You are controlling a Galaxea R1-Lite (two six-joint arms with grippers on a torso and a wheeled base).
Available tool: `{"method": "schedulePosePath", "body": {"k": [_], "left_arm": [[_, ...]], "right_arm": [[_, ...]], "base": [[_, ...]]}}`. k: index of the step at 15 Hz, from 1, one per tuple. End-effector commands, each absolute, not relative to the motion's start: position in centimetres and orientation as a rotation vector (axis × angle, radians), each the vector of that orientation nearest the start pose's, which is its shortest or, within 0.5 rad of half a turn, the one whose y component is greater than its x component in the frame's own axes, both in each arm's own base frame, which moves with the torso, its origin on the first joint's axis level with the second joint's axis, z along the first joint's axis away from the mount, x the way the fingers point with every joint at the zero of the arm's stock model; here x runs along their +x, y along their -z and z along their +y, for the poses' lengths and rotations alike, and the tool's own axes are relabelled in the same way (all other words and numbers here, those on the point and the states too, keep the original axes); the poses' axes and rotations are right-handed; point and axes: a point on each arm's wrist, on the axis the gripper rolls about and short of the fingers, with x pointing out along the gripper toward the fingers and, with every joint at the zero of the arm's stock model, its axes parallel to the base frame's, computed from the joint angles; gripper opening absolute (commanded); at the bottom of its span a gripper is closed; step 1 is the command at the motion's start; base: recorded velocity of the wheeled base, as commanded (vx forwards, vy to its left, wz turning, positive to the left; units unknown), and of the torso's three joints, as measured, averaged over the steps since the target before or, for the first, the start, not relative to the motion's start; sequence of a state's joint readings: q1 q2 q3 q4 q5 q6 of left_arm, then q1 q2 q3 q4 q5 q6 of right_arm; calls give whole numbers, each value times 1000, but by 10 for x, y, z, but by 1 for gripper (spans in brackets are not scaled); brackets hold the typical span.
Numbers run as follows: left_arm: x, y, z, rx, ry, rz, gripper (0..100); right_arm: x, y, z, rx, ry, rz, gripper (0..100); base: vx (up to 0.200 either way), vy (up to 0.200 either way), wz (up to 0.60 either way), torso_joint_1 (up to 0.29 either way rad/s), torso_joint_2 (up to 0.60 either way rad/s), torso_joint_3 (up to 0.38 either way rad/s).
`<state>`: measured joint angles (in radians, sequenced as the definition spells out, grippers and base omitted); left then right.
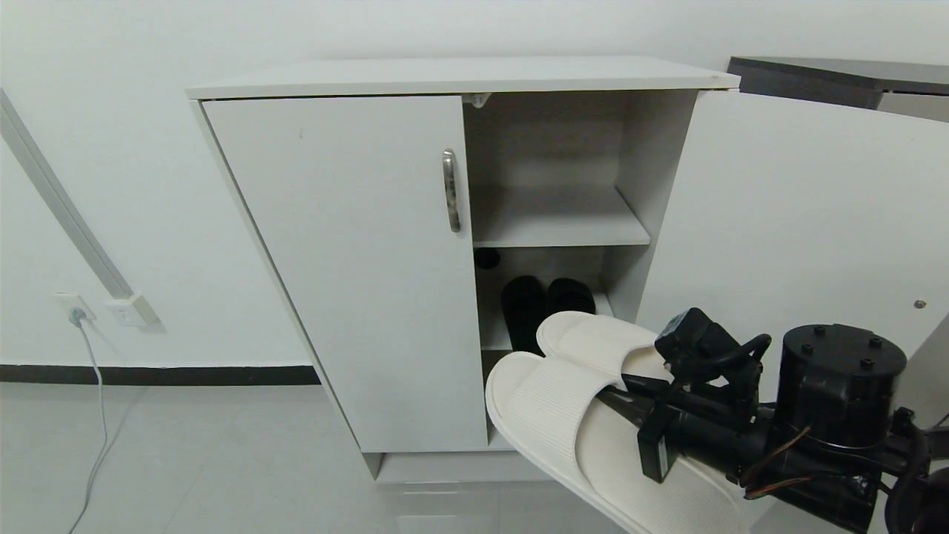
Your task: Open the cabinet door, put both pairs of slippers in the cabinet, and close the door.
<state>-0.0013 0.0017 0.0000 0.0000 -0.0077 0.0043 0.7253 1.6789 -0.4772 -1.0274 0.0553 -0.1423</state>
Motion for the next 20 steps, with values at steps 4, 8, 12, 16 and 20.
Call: {"method": "schedulePosePath", "body": {"k": [4,8,12,16,20], "left_arm": [[-23,-76,0,5,9,0,0],[-23,-76,0,5,9,2,0],[-23,-76,0,5,9,2,0],[-23,-76,0,3,8,2,0],[-23,-76,0,3,8,2,0]], "right_arm": [[209,-147,232,-28,-483,121,0],[231,-156,261,2,-188,151,0],[239,-193,280,35,-47,123,0],[247,-219,289,39,-33,115,0],[271,-220,287,41,15,114,0]], "base": [[0,0,0,0,0,0],[0,0,0,0,0,0],[0,0,0,0,0,0],[0,0,0,0,0,0],[0,0,0,0,0,0]]}}
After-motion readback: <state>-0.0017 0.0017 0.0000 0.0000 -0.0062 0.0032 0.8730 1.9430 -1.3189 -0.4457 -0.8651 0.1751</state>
